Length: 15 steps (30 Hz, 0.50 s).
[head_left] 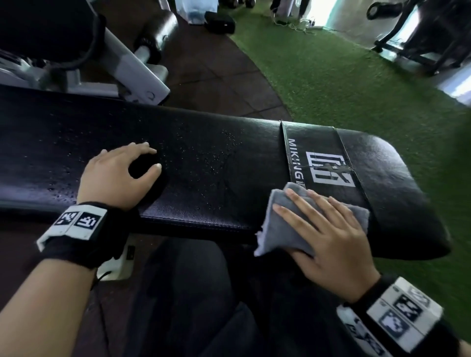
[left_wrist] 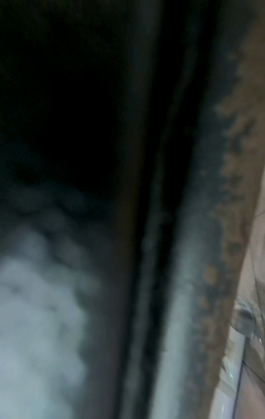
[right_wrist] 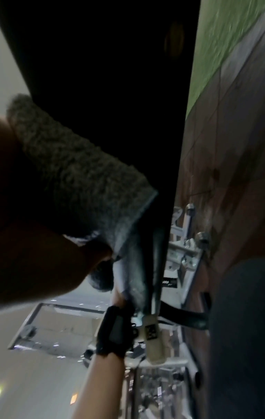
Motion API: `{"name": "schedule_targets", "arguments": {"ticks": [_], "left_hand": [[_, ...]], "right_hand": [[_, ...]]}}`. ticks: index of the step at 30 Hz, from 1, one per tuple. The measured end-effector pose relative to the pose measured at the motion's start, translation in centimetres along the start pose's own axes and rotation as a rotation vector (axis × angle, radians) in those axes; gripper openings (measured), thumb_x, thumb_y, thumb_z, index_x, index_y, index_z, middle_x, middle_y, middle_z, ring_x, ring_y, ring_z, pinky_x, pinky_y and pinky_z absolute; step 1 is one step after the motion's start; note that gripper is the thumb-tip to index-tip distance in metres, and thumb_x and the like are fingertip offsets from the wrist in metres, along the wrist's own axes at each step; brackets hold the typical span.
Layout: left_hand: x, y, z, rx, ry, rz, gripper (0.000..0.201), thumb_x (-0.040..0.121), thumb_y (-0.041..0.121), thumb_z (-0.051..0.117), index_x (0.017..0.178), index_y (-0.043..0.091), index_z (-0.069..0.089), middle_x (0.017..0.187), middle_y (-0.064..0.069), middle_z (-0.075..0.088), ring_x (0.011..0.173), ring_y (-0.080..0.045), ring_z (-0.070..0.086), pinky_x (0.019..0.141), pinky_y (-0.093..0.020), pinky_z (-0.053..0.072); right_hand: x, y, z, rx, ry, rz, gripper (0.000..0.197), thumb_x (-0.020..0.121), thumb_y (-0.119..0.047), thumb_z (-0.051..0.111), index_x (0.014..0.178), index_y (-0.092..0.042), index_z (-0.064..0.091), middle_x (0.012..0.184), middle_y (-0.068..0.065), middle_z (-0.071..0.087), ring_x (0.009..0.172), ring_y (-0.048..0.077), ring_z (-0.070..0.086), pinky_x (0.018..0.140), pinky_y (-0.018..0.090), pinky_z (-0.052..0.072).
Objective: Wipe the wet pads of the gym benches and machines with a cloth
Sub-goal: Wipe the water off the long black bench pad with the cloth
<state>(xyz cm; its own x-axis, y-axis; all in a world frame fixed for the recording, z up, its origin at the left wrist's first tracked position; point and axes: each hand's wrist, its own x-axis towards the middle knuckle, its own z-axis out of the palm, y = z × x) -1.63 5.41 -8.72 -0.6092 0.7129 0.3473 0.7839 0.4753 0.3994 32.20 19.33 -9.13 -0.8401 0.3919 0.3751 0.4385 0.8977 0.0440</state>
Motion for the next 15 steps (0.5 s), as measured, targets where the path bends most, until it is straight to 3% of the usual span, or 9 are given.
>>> {"name": "schedule_targets", "arguments": {"ticks": [5, 9, 13, 15], "left_hand": [[-0.1, 0.2, -0.2, -0.019, 0.046, -0.008, 0.033, 0.086, 0.044, 0.058, 0.116, 0.031, 0.064, 0.129, 0.012, 0.06, 0.128, -0.01, 0.048, 0.112, -0.044, 0.03], [0.0, -0.1, -0.2, -0.028, 0.017, -0.014, 0.031, 0.088, 0.041, 0.059, 0.118, 0.033, 0.063, 0.132, 0.015, 0.057, 0.13, -0.004, 0.044, 0.116, -0.037, 0.023], [0.6, -1.8, -2.0, 0.056, -0.084, -0.039, 0.04, 0.086, 0.057, 0.053, 0.122, 0.041, 0.059, 0.136, 0.023, 0.05, 0.131, -0.003, 0.042, 0.111, -0.04, 0.033], [1.0, -4.0, -3.6, 0.18, -0.146, -0.116, 0.05, 0.084, 0.067, 0.044, 0.129, 0.046, 0.051, 0.144, 0.021, 0.043, 0.136, -0.007, 0.036, 0.113, -0.047, 0.027]], "right_hand": [[4.6, -5.9, 1.3, 0.082, -0.005, 0.035, 0.058, 0.083, -0.056, 0.053, 0.135, -0.032, 0.051, 0.145, -0.004, 0.044, 0.13, 0.028, 0.046, 0.105, 0.05, 0.035], [5.1, -6.7, 1.3, 0.121, -0.017, 0.058, 0.058, 0.082, -0.054, 0.05, 0.136, -0.032, 0.05, 0.145, -0.003, 0.044, 0.131, 0.025, 0.043, 0.108, 0.047, 0.032], [4.6, -5.3, 0.7, 0.079, -0.034, 0.171, 0.059, 0.084, -0.054, 0.046, 0.137, -0.028, 0.048, 0.142, -0.001, 0.046, 0.125, 0.024, 0.048, 0.103, 0.043, 0.036], [4.9, -4.7, 0.6, 0.076, -0.028, 0.258, 0.061, 0.086, -0.056, 0.042, 0.137, -0.022, 0.047, 0.138, 0.001, 0.05, 0.118, 0.026, 0.052, 0.095, 0.044, 0.04]]}}
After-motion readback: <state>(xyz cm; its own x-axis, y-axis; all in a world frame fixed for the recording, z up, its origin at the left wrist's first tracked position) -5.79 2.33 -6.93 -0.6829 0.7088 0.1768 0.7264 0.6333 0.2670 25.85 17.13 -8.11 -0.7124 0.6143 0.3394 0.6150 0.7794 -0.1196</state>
